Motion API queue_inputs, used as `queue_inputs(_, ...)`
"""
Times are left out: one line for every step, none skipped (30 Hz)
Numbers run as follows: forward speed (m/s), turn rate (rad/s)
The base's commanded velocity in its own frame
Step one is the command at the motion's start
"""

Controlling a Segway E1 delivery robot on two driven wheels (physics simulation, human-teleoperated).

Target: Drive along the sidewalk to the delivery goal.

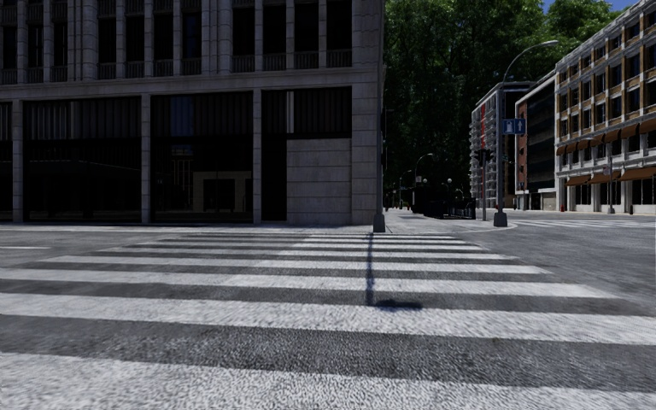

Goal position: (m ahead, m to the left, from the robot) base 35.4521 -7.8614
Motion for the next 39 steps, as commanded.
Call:
queue_inputs(2.00, 0.00)
queue_inputs(2.00, 0.00)
queue_inputs(2.00, 0.00)
queue_inputs(2.00, 0.00)
queue_inputs(2.00, 0.00)
queue_inputs(2.00, 0.00)
queue_inputs(2.00, 0.00)
queue_inputs(2.00, 0.00)
queue_inputs(2.00, 0.00)
queue_inputs(2.00, 0.00)
queue_inputs(2.00, 0.00)
queue_inputs(2.00, 0.00)
queue_inputs(2.00, 0.00)
queue_inputs(2.00, 0.00)
queue_inputs(2.00, 0.00)
queue_inputs(2.00, 0.00)
queue_inputs(2.00, 0.00)
queue_inputs(2.00, 0.00)
queue_inputs(2.00, 0.00)
queue_inputs(2.00, 0.00)
queue_inputs(2.00, 0.00)
queue_inputs(2.00, 0.00)
queue_inputs(2.00, 0.00)
queue_inputs(2.00, 0.00)
queue_inputs(2.00, 0.00)
queue_inputs(2.00, 0.00)
queue_inputs(2.00, 0.00)
queue_inputs(2.00, 0.00)
queue_inputs(2.00, 0.00)
queue_inputs(2.00, 0.00)
queue_inputs(2.00, 0.00)
queue_inputs(2.00, 0.00)
queue_inputs(2.00, 0.00)
queue_inputs(2.00, 0.00)
queue_inputs(2.00, 0.00)
queue_inputs(2.00, 0.00)
queue_inputs(2.00, 0.00)
queue_inputs(2.00, 0.00)
queue_inputs(2.00, 0.00)
